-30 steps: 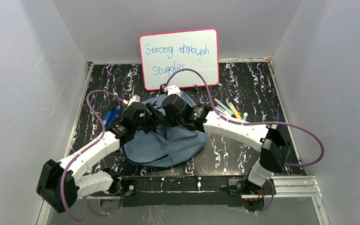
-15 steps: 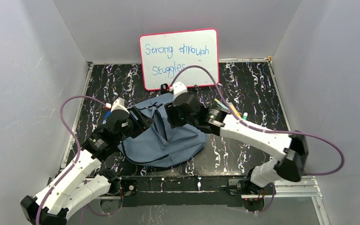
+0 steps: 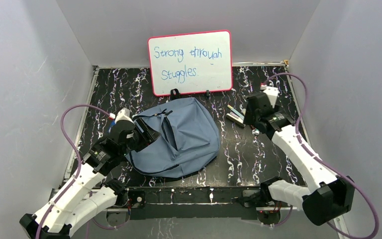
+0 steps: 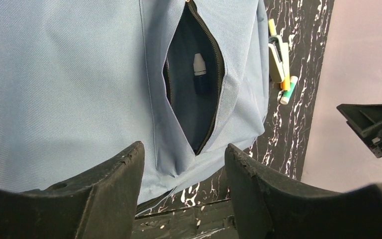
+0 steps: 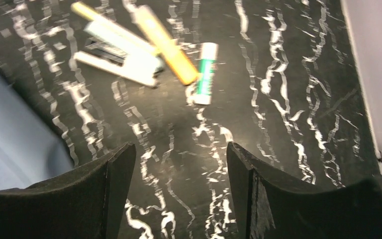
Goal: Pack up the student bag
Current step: Pick up the stationery from the center of the board, then place the stationery in the student bag.
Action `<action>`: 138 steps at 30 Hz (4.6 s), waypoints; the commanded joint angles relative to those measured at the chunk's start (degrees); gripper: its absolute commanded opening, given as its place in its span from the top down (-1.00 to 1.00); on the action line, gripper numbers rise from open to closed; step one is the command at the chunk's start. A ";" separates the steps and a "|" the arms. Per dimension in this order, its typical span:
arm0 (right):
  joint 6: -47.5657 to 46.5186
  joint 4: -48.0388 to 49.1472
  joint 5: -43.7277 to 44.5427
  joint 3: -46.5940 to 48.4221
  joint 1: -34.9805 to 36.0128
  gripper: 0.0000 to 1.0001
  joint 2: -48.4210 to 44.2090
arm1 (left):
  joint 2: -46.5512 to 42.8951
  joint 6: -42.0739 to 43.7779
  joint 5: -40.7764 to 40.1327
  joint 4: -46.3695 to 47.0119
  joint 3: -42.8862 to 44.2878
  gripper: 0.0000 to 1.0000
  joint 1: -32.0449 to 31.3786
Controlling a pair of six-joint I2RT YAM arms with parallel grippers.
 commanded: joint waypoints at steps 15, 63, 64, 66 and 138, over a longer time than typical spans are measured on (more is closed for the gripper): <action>-8.33 10.60 -26.38 -0.96 -26.78 -0.30 20.72 | -0.57 1.23 2.68 -0.34 1.07 -0.15 -0.13; 10.00 18.71 -41.51 6.88 13.98 0.96 12.43 | 6.48 -0.34 8.95 9.76 4.92 -0.18 -0.19; 10.95 19.61 -41.50 7.08 16.34 0.96 13.09 | 6.42 -0.64 8.95 9.88 4.73 -0.18 -0.19; 12.43 21.89 -41.96 7.51 20.03 0.96 14.41 | 6.04 -1.45 10.25 10.44 4.08 -0.19 -0.19; -0.77 6.22 -9.38 36.38 34.74 0.13 42.29 | -2.55 -7.99 -0.94 0.24 -4.58 1.00 -0.19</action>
